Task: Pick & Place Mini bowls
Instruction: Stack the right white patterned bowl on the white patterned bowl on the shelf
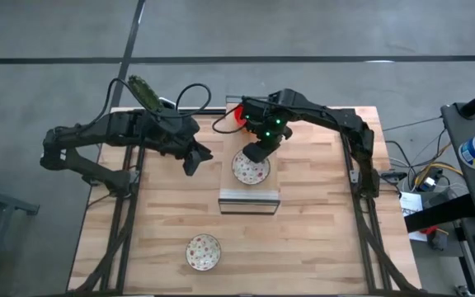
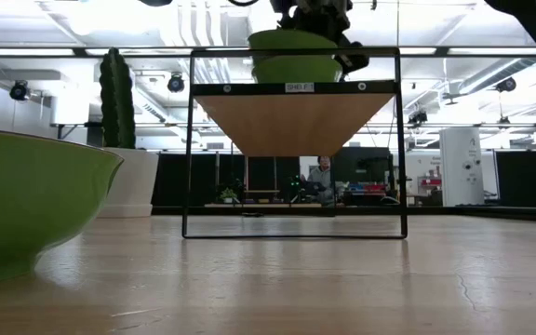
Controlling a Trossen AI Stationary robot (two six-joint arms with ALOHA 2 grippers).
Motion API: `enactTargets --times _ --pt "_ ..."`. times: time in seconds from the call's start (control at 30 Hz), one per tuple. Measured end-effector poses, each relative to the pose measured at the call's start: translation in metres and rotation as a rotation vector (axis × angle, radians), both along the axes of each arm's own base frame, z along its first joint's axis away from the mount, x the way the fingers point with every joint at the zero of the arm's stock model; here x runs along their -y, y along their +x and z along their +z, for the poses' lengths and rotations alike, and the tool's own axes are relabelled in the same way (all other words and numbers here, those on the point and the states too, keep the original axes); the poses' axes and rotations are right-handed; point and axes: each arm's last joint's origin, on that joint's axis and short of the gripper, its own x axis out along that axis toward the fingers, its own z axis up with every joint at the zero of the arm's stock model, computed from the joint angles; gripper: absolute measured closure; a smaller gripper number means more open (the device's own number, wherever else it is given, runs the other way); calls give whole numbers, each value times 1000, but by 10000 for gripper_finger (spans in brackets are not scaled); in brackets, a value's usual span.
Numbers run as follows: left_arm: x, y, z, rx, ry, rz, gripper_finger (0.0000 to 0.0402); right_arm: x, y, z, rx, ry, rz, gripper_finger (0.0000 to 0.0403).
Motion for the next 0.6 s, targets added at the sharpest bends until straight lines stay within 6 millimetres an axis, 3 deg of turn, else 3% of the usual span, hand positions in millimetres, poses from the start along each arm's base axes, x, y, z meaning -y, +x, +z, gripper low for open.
enactTargets --times 0.6 --pt "0 0 0 3 0 0 298 3 -1 -3 -15 15 -28 390"
